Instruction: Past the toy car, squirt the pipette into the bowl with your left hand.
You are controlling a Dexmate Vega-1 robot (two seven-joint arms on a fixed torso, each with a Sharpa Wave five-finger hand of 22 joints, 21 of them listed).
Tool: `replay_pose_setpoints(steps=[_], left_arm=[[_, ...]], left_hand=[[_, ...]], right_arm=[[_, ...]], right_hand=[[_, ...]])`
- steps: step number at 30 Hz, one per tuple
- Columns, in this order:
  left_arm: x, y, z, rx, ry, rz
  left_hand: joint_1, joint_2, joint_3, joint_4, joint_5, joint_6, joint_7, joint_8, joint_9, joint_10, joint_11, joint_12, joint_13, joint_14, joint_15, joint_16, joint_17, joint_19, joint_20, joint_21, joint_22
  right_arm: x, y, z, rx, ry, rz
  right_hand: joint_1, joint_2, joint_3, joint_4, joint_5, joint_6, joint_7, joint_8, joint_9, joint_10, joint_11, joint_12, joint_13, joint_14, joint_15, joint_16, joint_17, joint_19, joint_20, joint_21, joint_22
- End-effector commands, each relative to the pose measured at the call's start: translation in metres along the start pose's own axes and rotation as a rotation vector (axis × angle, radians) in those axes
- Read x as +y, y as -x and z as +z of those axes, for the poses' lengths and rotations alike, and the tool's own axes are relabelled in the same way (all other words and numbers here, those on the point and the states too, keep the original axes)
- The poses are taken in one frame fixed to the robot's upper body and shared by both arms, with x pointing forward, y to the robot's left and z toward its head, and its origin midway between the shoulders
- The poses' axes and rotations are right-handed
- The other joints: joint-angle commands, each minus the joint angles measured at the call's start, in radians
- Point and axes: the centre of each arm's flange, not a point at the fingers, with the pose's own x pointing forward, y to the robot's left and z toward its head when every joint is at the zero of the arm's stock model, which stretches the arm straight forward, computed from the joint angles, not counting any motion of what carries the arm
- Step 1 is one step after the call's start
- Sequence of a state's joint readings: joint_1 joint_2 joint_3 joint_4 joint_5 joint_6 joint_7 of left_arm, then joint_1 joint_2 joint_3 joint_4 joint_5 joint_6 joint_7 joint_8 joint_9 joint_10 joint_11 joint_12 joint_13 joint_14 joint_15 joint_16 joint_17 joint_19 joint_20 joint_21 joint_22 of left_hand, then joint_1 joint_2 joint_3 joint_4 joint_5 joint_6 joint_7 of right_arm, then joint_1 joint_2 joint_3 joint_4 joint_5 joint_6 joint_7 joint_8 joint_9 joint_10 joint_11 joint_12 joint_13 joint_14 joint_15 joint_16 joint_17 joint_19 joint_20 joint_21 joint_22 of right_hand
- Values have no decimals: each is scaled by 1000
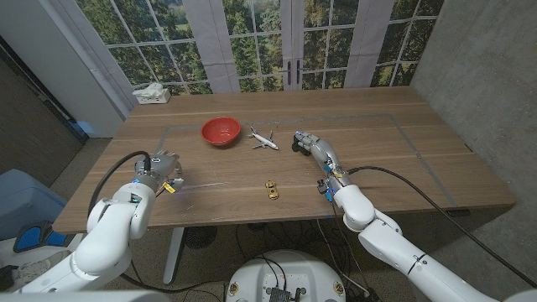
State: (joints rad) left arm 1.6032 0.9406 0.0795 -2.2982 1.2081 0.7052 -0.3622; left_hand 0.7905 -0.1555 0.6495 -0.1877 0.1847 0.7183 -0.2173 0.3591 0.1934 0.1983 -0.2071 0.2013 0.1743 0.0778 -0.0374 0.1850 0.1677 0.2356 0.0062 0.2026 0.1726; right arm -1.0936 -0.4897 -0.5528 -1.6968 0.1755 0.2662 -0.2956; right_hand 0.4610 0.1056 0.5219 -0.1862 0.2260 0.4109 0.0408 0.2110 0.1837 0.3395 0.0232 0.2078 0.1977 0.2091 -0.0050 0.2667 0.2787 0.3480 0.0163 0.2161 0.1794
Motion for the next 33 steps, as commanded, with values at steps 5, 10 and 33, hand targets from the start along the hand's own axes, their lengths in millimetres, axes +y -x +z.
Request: replay_pose_setpoints(steps=[5, 10, 33], left_arm=[[-20, -1, 1, 3, 4, 75], [-24, -3, 2, -1, 14, 70], [-18, -9, 16, -12, 11, -24]], left_hand=[[53, -9, -31, 2, -4, 67, 2, 23, 6, 50, -2, 6, 4, 39, -56, 2, 1, 34, -7, 3, 1], [76, -2, -45, 5, -6, 103, -1, 35, 9, 69, -3, 5, 4, 52, -62, 2, 1, 45, -7, 3, 2], [89, 53, -82, 28, -11, 34, -1, -25, -2, 38, 3, -13, 4, 28, -40, -9, 2, 38, -3, -5, 4]], right_arm=[[1, -5, 0, 0, 10, 10], [2, -6, -1, -1, 6, 12], [-3, -3, -1, -10, 8, 3]], right_hand=[[8, -1, -1, 4, 8, 9, 1, 3, 5, 4, 5, 3, 5, 1, 3, 1, 0, 3, 10, 0, 2], [8, -6, -5, 7, 8, 11, 2, 3, 5, 5, 6, 3, 5, 1, 5, 1, 1, 4, 12, -1, 2], [1, -18, -26, 21, 5, 15, 2, -3, 5, 4, 6, 1, 7, -1, 3, 3, 7, 0, 10, -3, 3]])
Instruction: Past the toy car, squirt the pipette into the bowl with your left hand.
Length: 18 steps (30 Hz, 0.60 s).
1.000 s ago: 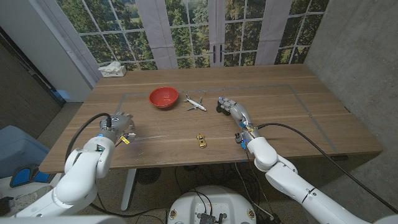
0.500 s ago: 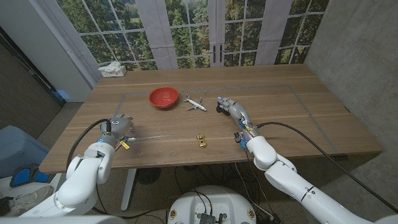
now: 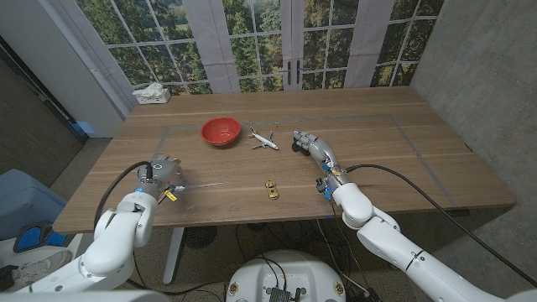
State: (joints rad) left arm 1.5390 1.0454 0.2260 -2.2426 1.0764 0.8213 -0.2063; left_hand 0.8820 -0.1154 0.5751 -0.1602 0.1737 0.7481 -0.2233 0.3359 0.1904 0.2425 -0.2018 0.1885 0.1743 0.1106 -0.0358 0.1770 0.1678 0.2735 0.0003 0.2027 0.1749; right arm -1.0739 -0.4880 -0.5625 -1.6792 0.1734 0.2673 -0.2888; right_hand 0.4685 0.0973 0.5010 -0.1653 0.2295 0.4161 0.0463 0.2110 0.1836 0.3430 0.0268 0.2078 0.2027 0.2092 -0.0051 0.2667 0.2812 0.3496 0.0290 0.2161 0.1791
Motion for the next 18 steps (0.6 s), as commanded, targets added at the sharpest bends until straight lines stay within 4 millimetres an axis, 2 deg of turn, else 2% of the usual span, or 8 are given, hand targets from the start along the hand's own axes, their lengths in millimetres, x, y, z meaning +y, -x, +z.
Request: replay_pose_setpoints(steps=[1, 6, 18], left_arm=[[6, -1, 8, -12, 2, -38], [5, -1, 9, -3, 9, -51], [0, -6, 10, 1, -8, -62]], left_hand=[[-5, 18, -10, 2, -1, 11, 5, -1, 1, -5, -2, 1, 4, -5, -41, 0, 2, -1, 5, -6, 2], [-9, 32, -15, 7, -1, 28, 5, 0, 1, 1, -5, 3, 4, -6, -39, 0, 2, -2, 8, -6, 3], [-22, 73, -25, 18, -1, 8, 4, -21, 1, -5, 5, 1, 4, -8, -30, 2, 2, -7, 10, -6, 4]], right_arm=[[-4, 3, 0, -9, -3, -6], [-4, 4, 0, -14, -1, -8], [-5, 4, 1, -21, -3, -1]], right_hand=[[-7, -10, -6, 0, 2, 9, -4, -4, 5, 1, 2, 1, 2, -1, 5, 3, 5, -1, -3, -3, 3], [-9, -11, -11, 3, 1, 12, -2, -4, 6, 5, 4, 2, 2, 0, 6, 4, 7, -1, -1, -3, 3], [-17, -13, -21, 8, -2, 16, -2, -5, 6, 6, 3, 2, 3, 0, 3, 5, 10, -3, -3, -3, 4]])
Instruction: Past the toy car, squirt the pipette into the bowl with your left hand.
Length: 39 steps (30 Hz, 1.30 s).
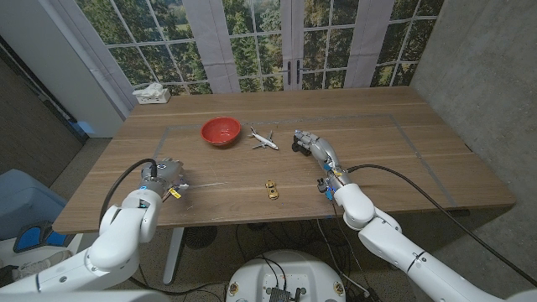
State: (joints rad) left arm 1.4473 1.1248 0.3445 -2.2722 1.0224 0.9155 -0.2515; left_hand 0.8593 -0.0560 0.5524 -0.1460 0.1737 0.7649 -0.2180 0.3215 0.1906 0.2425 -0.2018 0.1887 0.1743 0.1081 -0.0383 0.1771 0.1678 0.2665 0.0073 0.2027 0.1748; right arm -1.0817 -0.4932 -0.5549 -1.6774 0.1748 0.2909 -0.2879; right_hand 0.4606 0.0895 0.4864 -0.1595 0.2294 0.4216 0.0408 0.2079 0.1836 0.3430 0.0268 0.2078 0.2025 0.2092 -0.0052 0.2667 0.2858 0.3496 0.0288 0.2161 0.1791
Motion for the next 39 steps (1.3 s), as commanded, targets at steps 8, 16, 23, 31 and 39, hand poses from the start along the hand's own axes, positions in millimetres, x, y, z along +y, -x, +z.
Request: replay_pose_setpoints(steps=[8, 16, 23, 31, 39], left_arm=[[-7, -8, 5, 4, 8, 22], [-7, -16, 12, -33, 32, 11], [-9, -19, 18, -41, 40, -16], [-10, -19, 19, -35, 29, -32], [-10, -14, 21, -18, 17, 3]], left_hand=[[1, 49, -9, 2, -1, 7, 4, -13, 1, 21, 1, 10, 4, 15, -32, 8, 1, 7, 3, -2, 4], [-1, 57, -16, -1, -2, 17, 10, -16, 1, 29, -1, 11, 4, 19, -33, 7, 1, 10, 4, -1, 4], [-5, 71, -29, -7, -3, 71, 31, -7, 2, 49, -3, 14, 3, 24, -30, 6, 0, 11, 6, -1, 4], [11, 108, -33, -18, -3, 143, 74, 4, 3, 82, -8, 17, 3, 39, -32, 6, -1, 16, 10, 0, 4], [49, 127, -37, -36, 2, 229, 85, 22, 10, 126, -9, 19, 4, 68, -46, 9, -1, 24, 11, 2, 4]], right_arm=[[-1, 2, 1, -16, 0, -1], [-1, 1, 1, -19, 2, -4], [-1, 0, 1, -20, 1, -6], [-4, 0, 0, -22, 3, -9], [-5, 2, 0, -21, 3, -10]], right_hand=[[-18, -8, -14, 6, -6, 15, 5, -1, 6, 10, 4, 3, 4, 1, 6, 6, 7, -2, 0, -3, 4], [-27, -11, -22, 10, -10, 22, 7, 0, 6, 16, 9, 5, 4, 5, 5, 8, 9, -1, 1, -3, 4], [-33, -11, -27, 12, -12, 26, 8, 0, 6, 15, 9, 4, 5, 9, 5, 11, 11, -1, 1, -3, 4], [-40, -11, -34, 15, -16, 27, 9, -1, 7, 19, 10, 5, 5, 14, 6, 13, 13, -1, 1, -3, 4], [-46, -9, -39, 16, -19, 30, 11, -2, 7, 23, 13, 6, 5, 17, 10, 15, 15, 2, 6, -2, 4]])
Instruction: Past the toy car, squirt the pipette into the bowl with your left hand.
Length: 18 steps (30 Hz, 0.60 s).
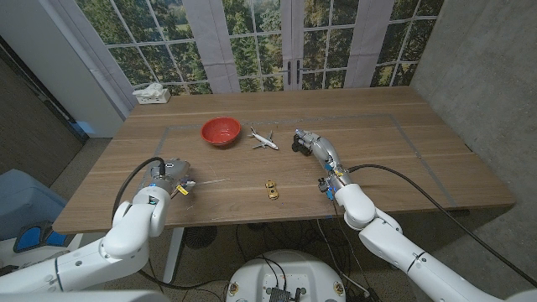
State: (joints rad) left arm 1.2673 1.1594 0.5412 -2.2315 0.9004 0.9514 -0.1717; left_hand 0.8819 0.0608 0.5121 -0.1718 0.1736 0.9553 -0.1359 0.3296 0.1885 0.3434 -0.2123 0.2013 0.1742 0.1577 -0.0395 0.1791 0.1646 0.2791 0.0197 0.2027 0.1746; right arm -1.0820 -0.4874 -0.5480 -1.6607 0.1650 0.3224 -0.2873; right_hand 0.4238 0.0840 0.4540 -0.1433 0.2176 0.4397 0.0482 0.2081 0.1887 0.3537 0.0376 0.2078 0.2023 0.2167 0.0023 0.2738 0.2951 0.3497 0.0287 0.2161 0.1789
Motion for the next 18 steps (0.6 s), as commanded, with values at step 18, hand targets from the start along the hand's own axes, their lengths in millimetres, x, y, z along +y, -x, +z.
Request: replay_pose_setpoints(steps=[18], left_arm=[[20, 17, 2, 42, 17, 202]], left_hand=[[84, 19, -10, -9, 6, 36, 11, 12, 26, 101, 0, 14, 7, 112, -101, 21, 5, 65, -15, 18, 6]], right_arm=[[-4, 11, 1, -8, -3, -17]], right_hand=[[-12, 3, -15, -3, -8, 13, 0, -5, 2, 13, 0, 4, 6, 8, 0, 8, 10, 0, 5, -3, 4]])
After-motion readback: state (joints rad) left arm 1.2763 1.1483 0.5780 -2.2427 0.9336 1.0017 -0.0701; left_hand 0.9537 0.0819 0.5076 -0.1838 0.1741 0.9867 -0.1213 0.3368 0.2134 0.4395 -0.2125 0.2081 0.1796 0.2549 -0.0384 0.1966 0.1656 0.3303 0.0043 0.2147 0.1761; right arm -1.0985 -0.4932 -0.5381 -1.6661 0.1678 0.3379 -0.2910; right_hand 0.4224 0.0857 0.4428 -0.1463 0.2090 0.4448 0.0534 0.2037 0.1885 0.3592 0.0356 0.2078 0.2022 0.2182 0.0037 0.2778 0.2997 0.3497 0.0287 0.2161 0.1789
